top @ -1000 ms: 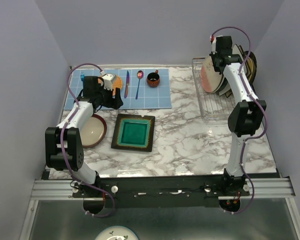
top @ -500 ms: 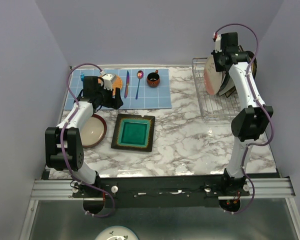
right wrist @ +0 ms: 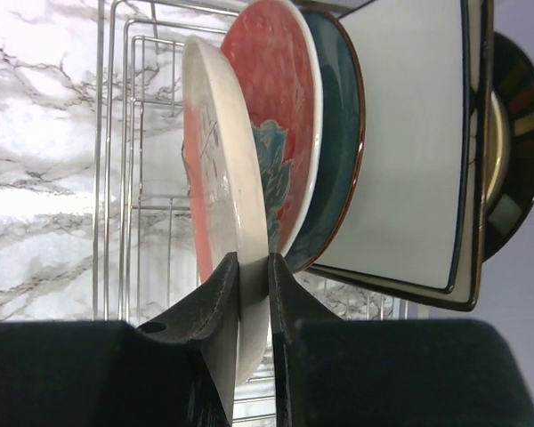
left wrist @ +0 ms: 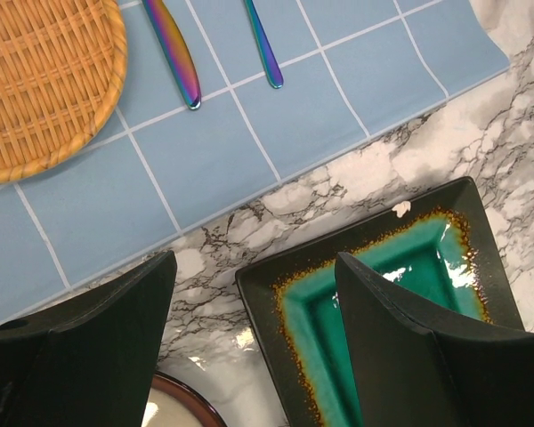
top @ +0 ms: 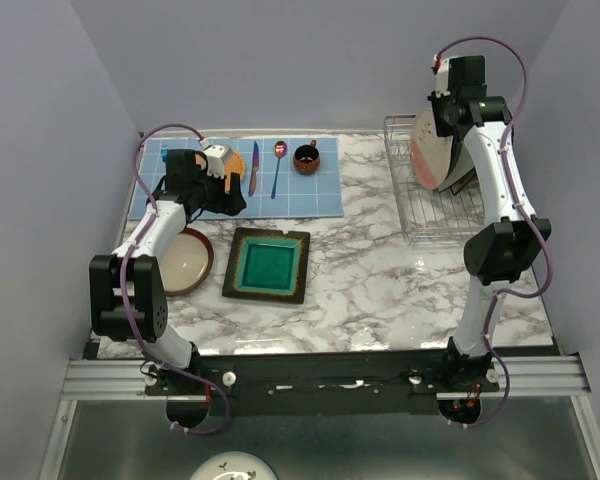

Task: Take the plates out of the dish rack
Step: Unload the plate from the dish rack.

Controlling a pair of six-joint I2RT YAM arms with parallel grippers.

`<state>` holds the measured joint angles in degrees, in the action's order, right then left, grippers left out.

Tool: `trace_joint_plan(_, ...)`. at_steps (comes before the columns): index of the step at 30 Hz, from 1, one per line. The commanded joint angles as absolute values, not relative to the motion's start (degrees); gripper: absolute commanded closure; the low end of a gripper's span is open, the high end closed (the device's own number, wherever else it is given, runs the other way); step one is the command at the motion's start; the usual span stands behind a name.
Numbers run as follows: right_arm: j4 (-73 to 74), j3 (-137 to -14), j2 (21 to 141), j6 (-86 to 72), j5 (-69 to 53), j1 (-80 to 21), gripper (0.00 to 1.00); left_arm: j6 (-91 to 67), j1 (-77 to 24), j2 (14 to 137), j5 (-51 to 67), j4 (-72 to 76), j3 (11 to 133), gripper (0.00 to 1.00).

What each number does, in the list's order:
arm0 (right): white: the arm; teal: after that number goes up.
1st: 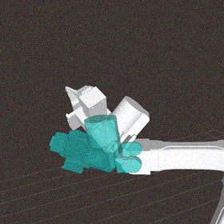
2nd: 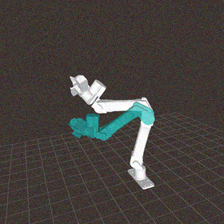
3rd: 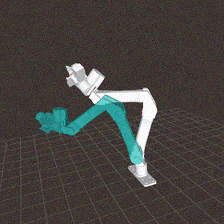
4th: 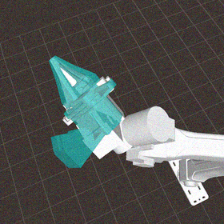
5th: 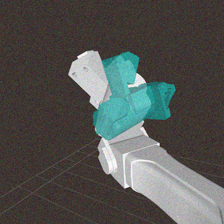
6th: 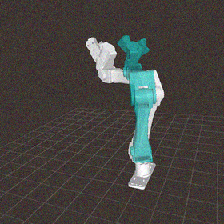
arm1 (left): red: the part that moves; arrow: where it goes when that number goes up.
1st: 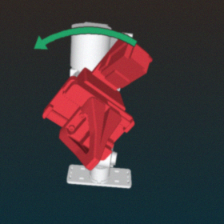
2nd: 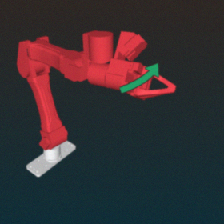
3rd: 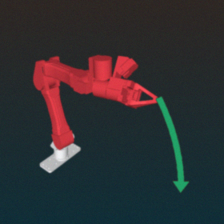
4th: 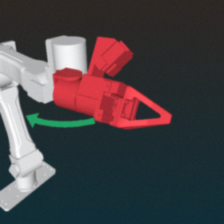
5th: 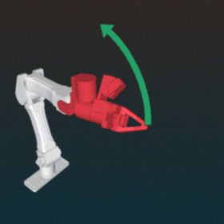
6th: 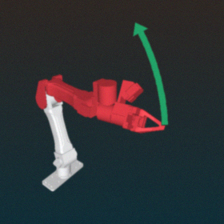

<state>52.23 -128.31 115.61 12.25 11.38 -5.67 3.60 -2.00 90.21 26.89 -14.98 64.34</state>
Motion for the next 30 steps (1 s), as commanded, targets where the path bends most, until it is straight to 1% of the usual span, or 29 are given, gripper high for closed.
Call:
trace_joint_plan(1, 49.4, -133.85, 114.17, 14.59, 13.36, -5.98, 0.99, 3.51, -2.11, 88.86, 27.33, -15.64, 66.27, 0.19)
trace_joint_plan(23, 49.83, -134.82, 110.04, 14.33, 12.74, -5.98, 0.99, 3.87, -2.11, 90.53, 27.42, -16.17, 67.59, 0.19)
trace_joint_plan(30, 50.89, -133.77, 107.49, 13.1, 10.29, -5.98, 0.99, 3.87, -2.2, 91.23, 27.77, -16.35, 68.29, 0.19)
